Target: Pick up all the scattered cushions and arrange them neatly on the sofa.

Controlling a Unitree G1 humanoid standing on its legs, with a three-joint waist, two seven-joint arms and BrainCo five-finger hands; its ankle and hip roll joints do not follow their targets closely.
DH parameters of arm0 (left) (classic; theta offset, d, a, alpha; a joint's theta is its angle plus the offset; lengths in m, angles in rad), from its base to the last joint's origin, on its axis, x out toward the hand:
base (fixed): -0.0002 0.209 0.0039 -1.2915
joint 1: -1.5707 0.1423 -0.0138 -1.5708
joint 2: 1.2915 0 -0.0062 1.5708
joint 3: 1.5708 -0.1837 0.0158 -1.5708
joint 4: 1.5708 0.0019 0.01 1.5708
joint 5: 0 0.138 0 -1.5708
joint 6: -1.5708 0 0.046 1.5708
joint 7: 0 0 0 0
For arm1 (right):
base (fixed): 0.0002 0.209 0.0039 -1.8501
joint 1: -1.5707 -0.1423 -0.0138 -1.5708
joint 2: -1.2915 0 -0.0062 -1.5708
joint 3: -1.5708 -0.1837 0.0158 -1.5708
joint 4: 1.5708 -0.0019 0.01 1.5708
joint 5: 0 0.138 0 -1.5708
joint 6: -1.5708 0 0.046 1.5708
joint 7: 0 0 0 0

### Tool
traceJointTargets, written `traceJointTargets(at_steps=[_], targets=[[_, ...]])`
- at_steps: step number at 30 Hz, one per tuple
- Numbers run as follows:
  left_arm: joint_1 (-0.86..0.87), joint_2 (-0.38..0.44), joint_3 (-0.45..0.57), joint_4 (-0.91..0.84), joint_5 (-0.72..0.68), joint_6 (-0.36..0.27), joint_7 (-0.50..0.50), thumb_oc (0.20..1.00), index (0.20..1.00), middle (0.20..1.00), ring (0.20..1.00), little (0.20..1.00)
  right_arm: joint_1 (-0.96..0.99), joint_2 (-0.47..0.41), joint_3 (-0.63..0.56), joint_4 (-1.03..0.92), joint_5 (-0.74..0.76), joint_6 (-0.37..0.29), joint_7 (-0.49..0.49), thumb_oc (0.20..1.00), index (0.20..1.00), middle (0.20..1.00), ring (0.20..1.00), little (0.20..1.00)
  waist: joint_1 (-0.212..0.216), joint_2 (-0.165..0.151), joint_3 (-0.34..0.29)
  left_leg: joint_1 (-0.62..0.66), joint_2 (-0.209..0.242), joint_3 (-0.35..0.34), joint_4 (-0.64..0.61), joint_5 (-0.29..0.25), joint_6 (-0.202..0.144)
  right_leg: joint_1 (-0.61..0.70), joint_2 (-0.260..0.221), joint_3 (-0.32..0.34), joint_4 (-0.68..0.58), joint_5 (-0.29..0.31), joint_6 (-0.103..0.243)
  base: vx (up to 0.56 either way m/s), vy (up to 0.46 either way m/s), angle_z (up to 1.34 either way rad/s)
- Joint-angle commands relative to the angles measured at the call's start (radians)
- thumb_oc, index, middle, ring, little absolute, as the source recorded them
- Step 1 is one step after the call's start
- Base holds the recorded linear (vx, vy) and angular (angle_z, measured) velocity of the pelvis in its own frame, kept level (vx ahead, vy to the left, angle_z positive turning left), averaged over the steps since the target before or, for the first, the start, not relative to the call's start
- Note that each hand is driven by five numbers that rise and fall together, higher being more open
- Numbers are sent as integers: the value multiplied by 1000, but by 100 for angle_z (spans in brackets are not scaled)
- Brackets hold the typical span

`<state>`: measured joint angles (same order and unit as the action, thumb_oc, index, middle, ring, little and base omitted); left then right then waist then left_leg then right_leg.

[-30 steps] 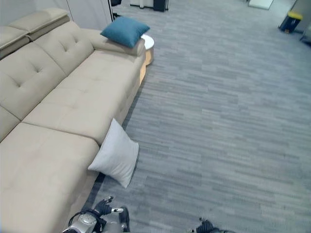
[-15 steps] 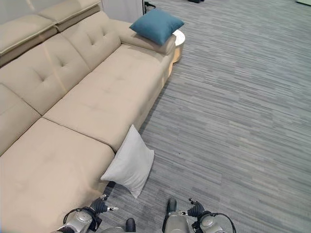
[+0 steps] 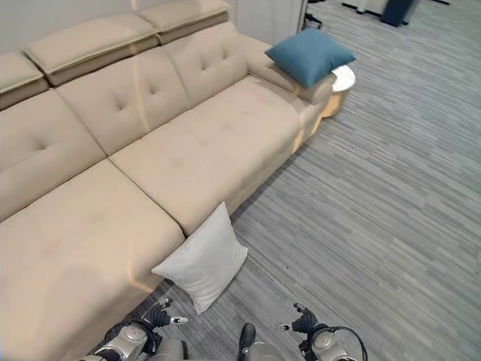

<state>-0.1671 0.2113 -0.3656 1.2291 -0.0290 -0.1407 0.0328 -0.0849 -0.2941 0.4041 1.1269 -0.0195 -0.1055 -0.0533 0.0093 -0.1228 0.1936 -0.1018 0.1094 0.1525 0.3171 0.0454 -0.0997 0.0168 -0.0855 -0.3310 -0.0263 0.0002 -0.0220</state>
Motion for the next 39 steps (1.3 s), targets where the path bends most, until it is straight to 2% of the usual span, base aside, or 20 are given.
traceJointTargets(at_steps=[1, 2, 3, 5, 7, 8, 9, 11, 13, 15, 16, 18, 21, 23, 26, 31, 33, 36, 37, 39], targets=[[7, 11, -16, -5, -5, -7, 5, 1000, 1000, 1000, 1000, 1000, 8, -28, 10, 18, 35, -16, -19, 1000, 1000, 1000, 1000, 1000, -35, 15, -1, -43, -8, 165, -89, -91, 62, 33, 1, 88, 17, -73, 91, 204, 22, 136], [3, 17, -11, -11, -7, -4, 3, 1000, 1000, 1000, 1000, 1000, 6, -24, 12, 32, 30, -8, -23, 1000, 1000, 1000, 1000, 1000, -37, 30, -5, -43, 1, 230, -185, -47, 38, 56, 20, 60, 29, -112, 92, 263, 40, 141], [10, 17, -2, -9, -14, -5, -2, 1000, 1000, 1000, 1000, 1000, 4, -21, 10, 36, 30, -7, -19, 1000, 1000, 1000, 1000, 1000, -37, 35, -12, -22, -7, 238, -232, -49, 45, 60, 26, 48, 33, -114, 95, 305, 74, 133], [29, 18, 12, 2, -15, -2, -1, 1000, 1000, 1000, 1000, 1000, 3, -10, 21, 30, 22, -8, -14, 1000, 1000, 1000, 1000, 1000, -27, 28, -24, -13, -41, 189, -248, -53, 62, 69, 28, 41, 66, -130, 103, 193, 68, 46], [32, 21, 19, 3, -18, -3, -2, 1000, 1000, 1000, 1000, 1000, 1, -7, 22, 23, 20, -12, -14, 1000, 1000, 1000, 1000, 1000, -20, 25, -29, -21, -42, 197, -249, -31, 70, 62, 24, 22, 87, -126, 106, 169, 88, -9], [45, 27, 41, 4, -20, -2, -4, 1000, 1000, 1000, 1000, 1000, 3, 5, 29, 13, 4, -13, -6, 1000, 1000, 1000, 1000, 1000, -8, 13, -47, 16, -64, 206, -263, -70, 86, 73, -3, 13, 155, -147, 135, 296, 156, -14], [48, 32, 47, 0, -25, 0, -3, 1000, 1000, 1000, 1000, 1000, -1, 9, 34, 7, 0, -13, -4, 1000, 1000, 1000, 1000, 1000, -1, 12, -44, 26, -72, 200, -262, -80, 97, 53, -19, 8, 219, -140, 150, 275, 166, -12], [39, 44, 57, -10, -32, 2, 3, 1000, 1000, 1000, 1000, 1000, -19, 16, 38, -19, -7, -13, 0, 1000, 1000, 1000, 1000, 1000, 3, 13, -28, 43, -73, 202, -261, -74, 120, -27, -51, 7, 371, -71, 199, 80, 80, 1], [36, 50, 56, -16, -32, 2, 4, 1000, 1000, 1000, 1000, 1000, -22, 19, 42, -29, -8, -14, 0, 1000, 1000, 1000, 1000, 1000, 2, 14, -22, 53, -76, 190, -260, -80, 127, -58, -60, 27, 422, -55, 210, 73, 18, 12], [31, 59, 54, -24, -38, -3, 6, 1000, 1000, 1000, 1000, 1000, -28, 20, 48, -53, -4, -17, -1, 1000, 1000, 1000, 1000, 1000, -2, 18, -19, 80, -82, 155, -281, -85, 125, -81, -61, 67, 415, -58, 198, 211, -75, 72], [25, 64, 49, -30, -47, -10, 11, 1000, 1000, 1000, 1000, 1000, -32, 15, 51, -82, 0, -18, -2, 1000, 1000, 1000, 1000, 1000, -10, 29, -18, 92, -85, 105, -285, -95, 118, -101, -70, 133, 300, -67, 171, 258, -119, 89], [25, 64, 49, -30, -47, -10, 11, 1000, 1000, 1000, 1000, 1000, -32, 15, 51, -82, 0, -18, -2, 1000, 1000, 1000, 1000, 1000, -10, 31, -21, 88, -83, 105, -285, -94, 118, -103, -68, 132, 296, -64, 170, 139, -78, 80], [8, 72, 42, -24, -48, -18, 22, 1000, 1000, 1000, 1000, 1000, -39, 3, 54, -130, -7, -15, -3, 1000, 1000, 1000, 1000, 1000, -29, 23, -11, 91, -101, 6, -242, -127, 110, -132, -87, 299, 175, -10, 185, 184, -165, 63], [12, 78, 53, -21, -54, -24, 28, 1000, 1000, 1000, 1000, 1000, -45, -3, 57, -137, -19, -12, -1, 1000, 1000, 1000, 1000, 1000, -15, 8, -24, 93, -99, -16, -224, -139, 101, -92, -108, 270, 135, -1, 191, 150, -223, 102], [18, 81, 58, -25, -58, -26, 32, 1000, 1000, 1000, 1000, 1000, -45, -4, 60, -137, -23, -14, -1, 1000, 1000, 1000, 1000, 1000, -13, 5, -34, 94, -97, -28, -228, -133, 94, -74, -107, 248, 121, -2, 190, 102, -178, 62], [24, 88, 59, -53, -74, -31, 43, 1000, 1000, 1000, 1000, 1000, -37, -36, 62, -192, -24, -28, -11, 1000, 1000, 1000, 1000, 1000, -1, 8, -59, 95, -38, -83, -274, -75, 36, 4, -51, 169, 63, -51, 155, 49, -264, 37], [21, 86, 55, -55, -74, -31, 43, 1000, 1000, 1000, 1000, 1000, -31, -40, 59, -194, -20, -28, -13, 1000, 1000, 1000, 1000, 1000, -4, 9, -57, 89, -27, -89, -275, -64, 26, 15, -42, 154, 53, -60, 147, -26, -170, 44], [18, 75, 46, -65, -85, -32, 45, 1000, 1000, 1000, 1000, 1000, -19, -43, 49, -191, -12, -33, -17, 1000, 1000, 1000, 1000, 1000, -15, 13, -47, 63, -3, -62, -267, -41, 10, 29, -35, 115, 35, -71, 138, -90, -127, 46], [12, 64, 39, -83, -98, -31, 48, 1000, 1000, 1000, 1000, 1000, -15, -48, 45, -183, -7, -34, -25, 1000, 1000, 1000, 1000, 1000, -32, 14, -26, 32, 36, 35, -236, -22, 5, 29, -34, 85, 32, -79, 130, -147, -78, 73], [11, 52, 36, -107, -103, -32, 53, 1000, 1000, 1000, 1000, 1000, -7, -49, 38, -159, -7, -32, -35, 1000, 1000, 1000, 1000, 1000, -46, 30, -13, 29, 59, 102, -232, -20, 9, 29, -24, 67, 34, -86, 120, -111, -59, 60]])
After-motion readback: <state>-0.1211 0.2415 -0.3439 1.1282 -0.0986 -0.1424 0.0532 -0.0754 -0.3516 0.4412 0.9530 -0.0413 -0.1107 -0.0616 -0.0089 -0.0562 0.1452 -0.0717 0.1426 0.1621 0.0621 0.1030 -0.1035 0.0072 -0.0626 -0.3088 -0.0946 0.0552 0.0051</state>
